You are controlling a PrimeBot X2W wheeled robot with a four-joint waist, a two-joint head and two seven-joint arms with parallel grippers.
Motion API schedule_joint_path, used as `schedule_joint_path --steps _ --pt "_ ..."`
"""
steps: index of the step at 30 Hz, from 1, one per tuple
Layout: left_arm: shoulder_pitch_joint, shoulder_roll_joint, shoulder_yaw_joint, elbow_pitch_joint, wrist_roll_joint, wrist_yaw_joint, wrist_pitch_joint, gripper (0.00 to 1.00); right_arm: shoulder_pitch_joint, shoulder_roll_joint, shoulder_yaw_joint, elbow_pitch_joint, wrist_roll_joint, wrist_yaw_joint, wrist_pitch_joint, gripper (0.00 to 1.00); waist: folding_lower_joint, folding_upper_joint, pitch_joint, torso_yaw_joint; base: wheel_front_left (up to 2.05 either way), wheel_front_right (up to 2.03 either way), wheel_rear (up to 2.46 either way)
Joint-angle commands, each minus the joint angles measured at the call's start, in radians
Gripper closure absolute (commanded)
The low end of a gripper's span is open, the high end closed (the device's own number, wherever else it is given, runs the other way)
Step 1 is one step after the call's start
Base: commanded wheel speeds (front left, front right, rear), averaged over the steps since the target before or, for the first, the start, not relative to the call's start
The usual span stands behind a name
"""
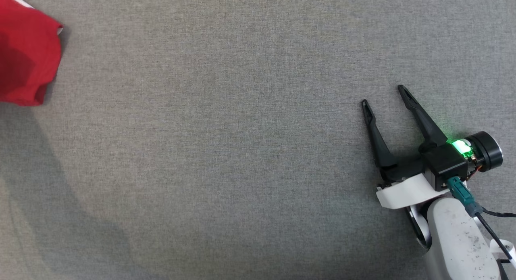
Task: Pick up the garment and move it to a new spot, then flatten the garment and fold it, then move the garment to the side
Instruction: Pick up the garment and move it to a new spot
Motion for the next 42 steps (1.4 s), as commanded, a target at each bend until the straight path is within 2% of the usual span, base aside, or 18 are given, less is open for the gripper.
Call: schedule_joint_path --steps 1,11,16,23,27,33,37,42 --pt "-0.014 0.010 0.001 0.015 -0.006 0.007 -0.004 1.00 0.005 -0.019 -0.019 0.050 0.007 -0.004 0.015 0.00 -0.0001 0.0000 -0.005 0.002 0.00 0.00 0.00" --pt "-0.012 0.018 -0.020 0.054 -0.003 -0.017 -0.078 1.00 0.020 -0.014 0.004 0.065 0.033 -0.003 0.011 0.00 -0.0001 0.0000 -0.090 0.013 0.00 0.00 0.00" --pt "-0.007 0.027 -0.053 0.039 0.010 -0.040 -0.109 1.00 0.038 -0.012 0.018 0.085 0.062 -0.003 0.008 0.00 -0.0001 0.0000 -0.187 0.011 0.00 0.00 0.00" --pt "0.023 -0.001 -0.144 -0.036 0.029 -0.058 -0.115 1.00 0.094 -0.012 0.038 0.119 0.122 -0.003 0.008 0.00 -0.0001 0.0000 -0.357 -0.014 0.00 0.00 0.00" --pt "0.051 -0.033 -0.232 -0.136 0.000 -0.060 -0.097 1.00 0.136 -0.013 0.044 0.138 0.156 -0.003 0.008 0.00 -0.0001 0.0000 -0.456 -0.045 0.00 0.00 0.00" --pt "0.111 -0.075 -0.360 -0.340 -0.112 -0.060 -0.060 1.00 0.197 -0.012 0.041 0.153 0.194 -0.003 0.008 0.00 -0.0001 0.0000 -0.563 -0.112 0.00 0.00 0.00" --pt "0.150 -0.147 -0.424 -0.472 -0.187 -0.060 -0.051 1.00 0.226 -0.012 0.030 0.156 0.205 -0.003 0.008 0.00 -0.0001 0.0000 -0.599 -0.159 0.00 0.00 0.00" --pt "0.214 -0.258 -0.487 -0.558 -0.273 -0.060 -0.087 1.00 0.237 -0.012 0.011 0.155 0.207 -0.003 0.008 0.00 -0.0001 0.0000 -0.594 -0.200 0.00 0.00 0.00"
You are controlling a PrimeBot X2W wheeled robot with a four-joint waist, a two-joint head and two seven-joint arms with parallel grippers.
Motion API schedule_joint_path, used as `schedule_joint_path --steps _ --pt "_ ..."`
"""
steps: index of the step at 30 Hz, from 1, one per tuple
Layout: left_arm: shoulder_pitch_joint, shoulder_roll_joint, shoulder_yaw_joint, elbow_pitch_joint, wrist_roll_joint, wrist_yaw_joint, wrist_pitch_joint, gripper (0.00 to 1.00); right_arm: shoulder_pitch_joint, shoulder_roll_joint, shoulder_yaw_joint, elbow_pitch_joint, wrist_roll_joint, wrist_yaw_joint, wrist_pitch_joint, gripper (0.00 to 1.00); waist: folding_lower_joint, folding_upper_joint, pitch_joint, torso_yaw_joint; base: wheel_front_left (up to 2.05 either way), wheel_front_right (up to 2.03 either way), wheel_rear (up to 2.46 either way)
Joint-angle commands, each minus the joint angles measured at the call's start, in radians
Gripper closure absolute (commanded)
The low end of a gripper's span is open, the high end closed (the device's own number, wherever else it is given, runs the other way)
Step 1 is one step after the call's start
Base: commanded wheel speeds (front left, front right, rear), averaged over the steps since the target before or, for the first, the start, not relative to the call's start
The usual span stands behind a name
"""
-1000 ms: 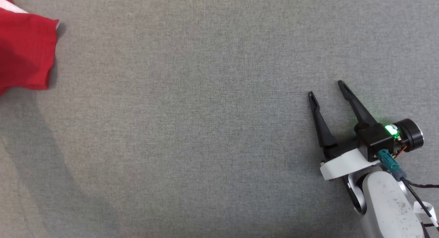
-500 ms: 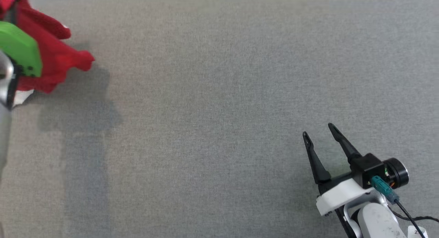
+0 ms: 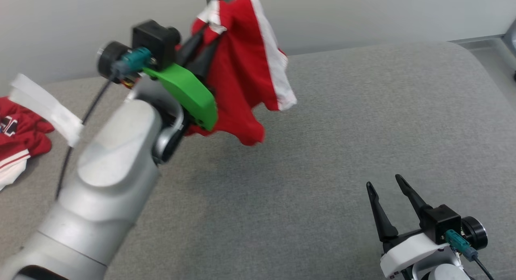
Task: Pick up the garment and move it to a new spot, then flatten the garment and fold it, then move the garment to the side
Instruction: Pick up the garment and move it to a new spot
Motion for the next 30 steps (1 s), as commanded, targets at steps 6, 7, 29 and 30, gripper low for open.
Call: schedule_joint_path --steps 6,7,29,30 --pt "0.118 -0.122 -0.117 0.043 -0.060 -0.002 -0.060 1.00 -0.020 -0.004 -0.006 -0.006 0.012 -0.002 0.000 0.00 0.0000 -0.0001 0.015 -0.102 0.00 0.00 0.00" --pt "0.134 -0.135 -0.135 0.067 -0.078 -0.002 -0.069 1.00 -0.027 -0.003 -0.005 -0.009 0.015 -0.002 0.000 0.00 0.0000 -0.0001 0.029 -0.108 0.00 0.00 0.00" --pt "-0.004 -0.061 -0.155 0.488 -0.015 0.003 -0.190 0.36 -0.139 -0.004 -0.023 -0.021 0.017 -0.002 0.000 0.00 0.0000 -0.0001 0.218 -0.134 0.00 0.00 0.00" --pt "0.000 -0.059 -0.137 0.478 -0.007 0.008 -0.190 0.00 -0.140 -0.004 -0.024 -0.021 0.015 -0.002 0.000 0.00 0.0000 -0.0001 0.217 -0.132 0.00 0.00 0.00"
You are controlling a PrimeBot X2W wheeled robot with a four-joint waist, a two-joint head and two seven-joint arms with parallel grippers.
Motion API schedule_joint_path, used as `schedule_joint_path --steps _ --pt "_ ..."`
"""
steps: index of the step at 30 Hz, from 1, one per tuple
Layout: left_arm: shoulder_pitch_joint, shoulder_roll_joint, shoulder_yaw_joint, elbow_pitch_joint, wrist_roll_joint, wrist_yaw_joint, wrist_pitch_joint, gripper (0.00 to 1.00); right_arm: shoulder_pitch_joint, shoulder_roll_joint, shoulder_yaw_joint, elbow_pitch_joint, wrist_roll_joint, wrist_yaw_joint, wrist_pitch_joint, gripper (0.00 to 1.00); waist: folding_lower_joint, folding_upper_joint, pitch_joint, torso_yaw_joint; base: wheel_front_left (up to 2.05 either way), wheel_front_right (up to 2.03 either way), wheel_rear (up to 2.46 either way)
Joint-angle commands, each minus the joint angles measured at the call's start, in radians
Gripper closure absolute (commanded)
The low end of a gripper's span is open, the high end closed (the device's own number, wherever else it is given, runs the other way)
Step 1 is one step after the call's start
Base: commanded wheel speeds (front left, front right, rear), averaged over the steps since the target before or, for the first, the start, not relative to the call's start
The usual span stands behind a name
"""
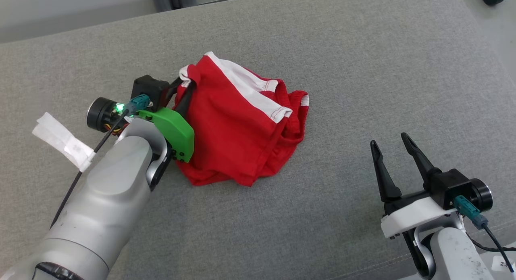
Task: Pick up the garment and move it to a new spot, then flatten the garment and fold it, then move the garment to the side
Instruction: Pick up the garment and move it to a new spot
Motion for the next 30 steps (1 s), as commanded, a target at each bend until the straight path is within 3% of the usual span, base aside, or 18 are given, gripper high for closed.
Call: schedule_joint_path --steps 1,7,18,30 --pt "0.004 0.008 0.018 -0.011 0.016 0.008 -0.005 0.00 -0.008 -0.003 -0.005 -0.001 -0.004 -0.002 0.000 0.00 0.0000 0.0000 -0.002 0.004 0.00 0.00 0.00" --pt "0.075 0.006 0.119 -0.088 0.057 0.018 -0.005 0.00 0.004 -0.004 -0.020 0.003 -0.017 -0.002 0.000 0.00 0.0000 0.0000 -0.037 0.032 0.00 0.00 0.00" --pt "0.346 -0.011 0.347 -0.358 0.205 0.029 -0.004 0.00 0.045 -0.004 -0.031 0.015 -0.030 -0.002 0.000 0.00 0.0000 0.0000 -0.159 0.093 0.00 0.00 0.00" --pt "0.716 -0.092 0.597 -0.583 0.305 0.036 -0.004 0.00 0.122 -0.003 -0.046 0.024 -0.019 -0.002 0.000 0.00 0.0000 0.0000 -0.283 0.136 0.00 0.00 0.00"
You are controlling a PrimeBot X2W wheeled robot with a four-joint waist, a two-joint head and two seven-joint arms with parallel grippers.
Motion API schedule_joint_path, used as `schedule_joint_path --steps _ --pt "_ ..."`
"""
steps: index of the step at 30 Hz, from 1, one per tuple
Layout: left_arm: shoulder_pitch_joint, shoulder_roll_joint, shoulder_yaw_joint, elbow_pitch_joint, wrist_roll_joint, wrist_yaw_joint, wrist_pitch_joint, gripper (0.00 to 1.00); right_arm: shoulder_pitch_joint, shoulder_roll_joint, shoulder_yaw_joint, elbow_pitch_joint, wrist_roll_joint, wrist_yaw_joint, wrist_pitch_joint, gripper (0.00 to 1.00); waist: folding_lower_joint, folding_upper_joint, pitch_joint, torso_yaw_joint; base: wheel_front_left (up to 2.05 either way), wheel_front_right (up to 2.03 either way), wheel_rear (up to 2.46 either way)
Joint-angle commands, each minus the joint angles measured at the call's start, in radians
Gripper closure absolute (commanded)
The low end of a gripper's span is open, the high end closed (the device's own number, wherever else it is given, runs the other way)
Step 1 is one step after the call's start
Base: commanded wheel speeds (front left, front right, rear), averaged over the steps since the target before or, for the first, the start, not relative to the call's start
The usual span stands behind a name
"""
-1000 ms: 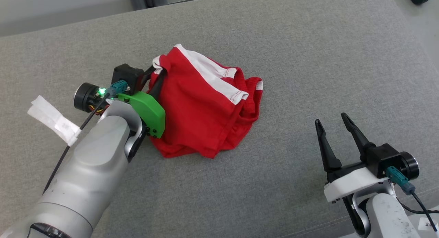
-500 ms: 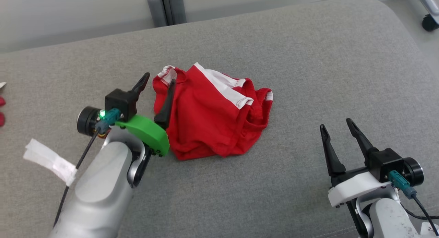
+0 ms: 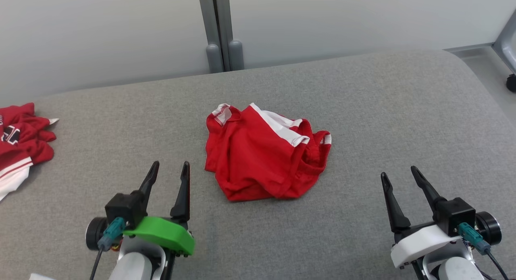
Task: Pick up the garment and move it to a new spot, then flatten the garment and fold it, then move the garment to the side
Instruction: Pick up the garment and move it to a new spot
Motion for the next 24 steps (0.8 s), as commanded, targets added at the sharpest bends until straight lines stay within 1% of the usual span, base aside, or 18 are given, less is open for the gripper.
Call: schedule_joint_path --steps 1,7,13,19,24 --pt "0.037 -0.008 0.020 -0.015 0.013 0.004 -0.001 0.00 0.020 -0.004 -0.002 0.001 0.008 -0.002 0.000 0.00 0.0000 0.0000 -0.032 0.023 0.00 0.00 0.00" --pt "0.162 -0.033 0.099 -0.067 0.049 0.002 -0.001 0.00 0.046 -0.004 -0.004 0.005 0.016 -0.002 0.000 0.00 0.0000 0.0000 -0.052 0.030 0.00 0.00 0.00" --pt "0.246 -0.046 0.153 -0.109 0.066 -0.003 -0.001 0.00 0.069 -0.004 0.002 0.011 0.026 -0.002 0.000 0.00 0.0000 0.0000 -0.061 0.030 0.00 0.00 0.00" --pt "0.284 -0.052 0.175 -0.121 0.065 -0.009 -0.001 0.00 0.075 -0.004 0.006 0.022 0.033 -0.002 0.000 0.00 0.0000 0.0000 -0.064 0.030 0.00 0.00 0.00" --pt "0.287 -0.054 0.171 -0.113 0.055 -0.010 -0.001 0.00 0.071 -0.004 0.010 0.029 0.036 -0.002 0.000 0.00 0.0000 0.0000 -0.064 0.029 0.00 0.00 0.00"
